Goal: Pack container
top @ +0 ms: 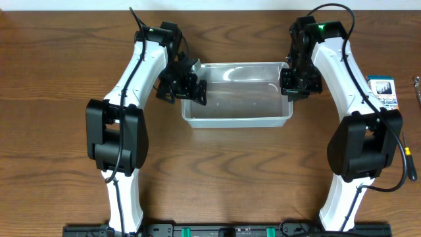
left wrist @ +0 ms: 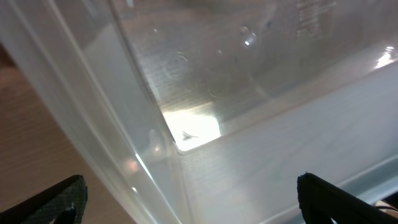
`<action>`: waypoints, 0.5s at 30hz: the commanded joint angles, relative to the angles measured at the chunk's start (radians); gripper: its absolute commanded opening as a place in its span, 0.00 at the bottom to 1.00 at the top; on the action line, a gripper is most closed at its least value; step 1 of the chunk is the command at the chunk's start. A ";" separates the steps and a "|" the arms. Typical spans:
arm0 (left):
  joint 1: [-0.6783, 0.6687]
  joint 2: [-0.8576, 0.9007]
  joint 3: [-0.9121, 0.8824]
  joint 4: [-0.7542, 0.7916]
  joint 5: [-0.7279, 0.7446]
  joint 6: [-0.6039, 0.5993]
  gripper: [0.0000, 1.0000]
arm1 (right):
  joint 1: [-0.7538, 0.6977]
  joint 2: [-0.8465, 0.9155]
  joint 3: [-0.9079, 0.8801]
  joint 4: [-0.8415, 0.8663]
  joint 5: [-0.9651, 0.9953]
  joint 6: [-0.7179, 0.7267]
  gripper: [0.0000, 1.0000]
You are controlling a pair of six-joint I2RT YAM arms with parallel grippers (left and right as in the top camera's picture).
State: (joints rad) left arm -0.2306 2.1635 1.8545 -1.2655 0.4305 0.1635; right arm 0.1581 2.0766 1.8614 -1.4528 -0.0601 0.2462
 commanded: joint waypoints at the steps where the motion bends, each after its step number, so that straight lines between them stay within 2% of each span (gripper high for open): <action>1: 0.012 -0.037 0.016 0.014 -0.035 -0.011 0.98 | 0.002 -0.033 -0.001 -0.008 -0.016 -0.026 0.01; 15: 0.193 -0.252 0.132 0.056 -0.035 -0.031 0.98 | 0.010 -0.041 -0.001 -0.070 -0.064 -0.092 0.01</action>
State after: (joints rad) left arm -0.0673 1.9800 1.9610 -1.2037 0.4095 0.1455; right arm 0.1593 2.0766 1.8614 -1.5177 -0.0883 0.1894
